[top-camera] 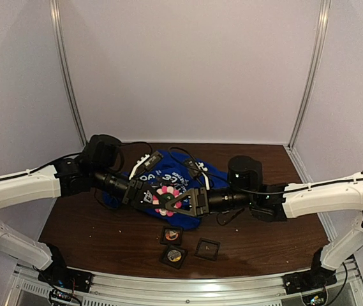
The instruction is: Remove the brooch from the garment
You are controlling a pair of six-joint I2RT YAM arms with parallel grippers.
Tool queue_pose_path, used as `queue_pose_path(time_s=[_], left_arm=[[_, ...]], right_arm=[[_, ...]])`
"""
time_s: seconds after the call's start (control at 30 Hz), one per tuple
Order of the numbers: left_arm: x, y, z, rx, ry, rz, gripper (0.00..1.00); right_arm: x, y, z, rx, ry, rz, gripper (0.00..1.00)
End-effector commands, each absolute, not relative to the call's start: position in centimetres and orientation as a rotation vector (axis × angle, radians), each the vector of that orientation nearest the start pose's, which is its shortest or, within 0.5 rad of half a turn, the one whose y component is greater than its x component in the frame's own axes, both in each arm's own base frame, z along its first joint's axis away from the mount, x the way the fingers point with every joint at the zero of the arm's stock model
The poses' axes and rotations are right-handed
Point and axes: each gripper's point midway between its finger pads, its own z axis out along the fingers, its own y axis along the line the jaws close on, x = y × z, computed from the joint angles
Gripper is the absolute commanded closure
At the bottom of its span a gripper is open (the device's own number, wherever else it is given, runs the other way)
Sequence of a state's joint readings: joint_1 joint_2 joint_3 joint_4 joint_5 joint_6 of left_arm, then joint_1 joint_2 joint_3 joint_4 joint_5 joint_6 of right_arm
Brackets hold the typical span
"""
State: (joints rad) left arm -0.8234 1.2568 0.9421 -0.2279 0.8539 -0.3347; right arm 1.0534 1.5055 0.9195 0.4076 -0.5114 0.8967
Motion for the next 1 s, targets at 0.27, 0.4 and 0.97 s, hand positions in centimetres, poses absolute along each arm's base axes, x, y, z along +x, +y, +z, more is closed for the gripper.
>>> queue_pose_path(time_s=[0.27,0.4,0.97], left_arm=[[11.9,-34.9,27.3,1.238,1.875,-1.655,1.0],[11.9,-34.9,27.3,1.24,1.872,-1.653,1.0],[11.0,-34.8,27.4,1.292,1.829,-1.583,1.0]], right_arm=[[19.8,42.9,19.3,-0.355,2.297,1.583,0.81],[19.9,42.9,18.8,-0.337,2.327,1.596,0.82],[20.3,42.9,17.1,-0.274,2.398,1.667,0.85]])
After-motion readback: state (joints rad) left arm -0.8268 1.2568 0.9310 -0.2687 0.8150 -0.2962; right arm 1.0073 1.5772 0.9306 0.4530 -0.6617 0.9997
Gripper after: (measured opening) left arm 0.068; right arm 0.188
